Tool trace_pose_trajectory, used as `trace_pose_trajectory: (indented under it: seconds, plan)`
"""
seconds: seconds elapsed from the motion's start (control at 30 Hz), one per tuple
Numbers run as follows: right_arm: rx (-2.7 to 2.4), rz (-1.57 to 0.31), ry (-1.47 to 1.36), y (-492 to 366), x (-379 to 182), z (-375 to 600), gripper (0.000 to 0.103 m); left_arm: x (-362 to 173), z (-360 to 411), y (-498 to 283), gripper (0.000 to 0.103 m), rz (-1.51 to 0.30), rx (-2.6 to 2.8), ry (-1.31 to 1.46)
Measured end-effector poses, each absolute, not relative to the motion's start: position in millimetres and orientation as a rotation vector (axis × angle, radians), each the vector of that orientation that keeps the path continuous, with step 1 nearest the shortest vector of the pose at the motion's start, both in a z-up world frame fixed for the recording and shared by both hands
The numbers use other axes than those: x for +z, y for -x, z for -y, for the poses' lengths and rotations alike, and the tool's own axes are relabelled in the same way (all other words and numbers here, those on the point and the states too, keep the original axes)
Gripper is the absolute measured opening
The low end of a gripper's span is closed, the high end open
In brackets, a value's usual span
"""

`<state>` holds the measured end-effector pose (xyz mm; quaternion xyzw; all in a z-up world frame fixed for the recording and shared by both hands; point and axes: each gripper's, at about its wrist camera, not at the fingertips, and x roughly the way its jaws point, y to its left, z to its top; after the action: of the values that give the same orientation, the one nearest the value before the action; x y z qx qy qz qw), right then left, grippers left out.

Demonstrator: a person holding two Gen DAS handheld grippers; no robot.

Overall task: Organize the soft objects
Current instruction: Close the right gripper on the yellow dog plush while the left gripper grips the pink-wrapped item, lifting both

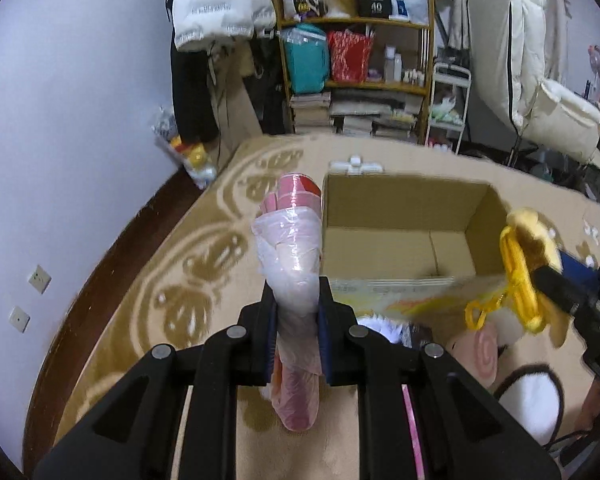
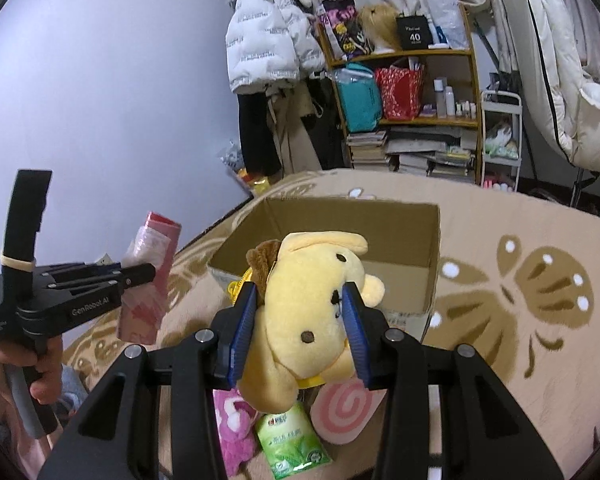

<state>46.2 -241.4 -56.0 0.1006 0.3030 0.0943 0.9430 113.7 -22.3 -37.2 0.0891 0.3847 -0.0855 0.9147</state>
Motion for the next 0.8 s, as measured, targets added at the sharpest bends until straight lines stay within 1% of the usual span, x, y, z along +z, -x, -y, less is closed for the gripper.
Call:
trace_pose_trajectory:
  seconds: [0.13,0.3,0.6,0.8]
  plan:
    - [0.192,-0.596,-0.2,-50,-51,243,0.045,-14,29,-121,0.016,-0.744,-0.198,-0.159]
    - [0.179,-0.583,-0.196,-57,-48,248,0.045,1,43,-135,0.016,-0.706,-0.245,-0.153]
    - [0.139,-0.585,-0.147,-78,-45,260,0.046,-15,68,-171,0.016,-0.717,-0.274,-0.157]
    - [0.115,-0.607,-0.125,-100,-54,265,0.046,-27,76,-187,0.016,-0.725,-0.283,-0.139]
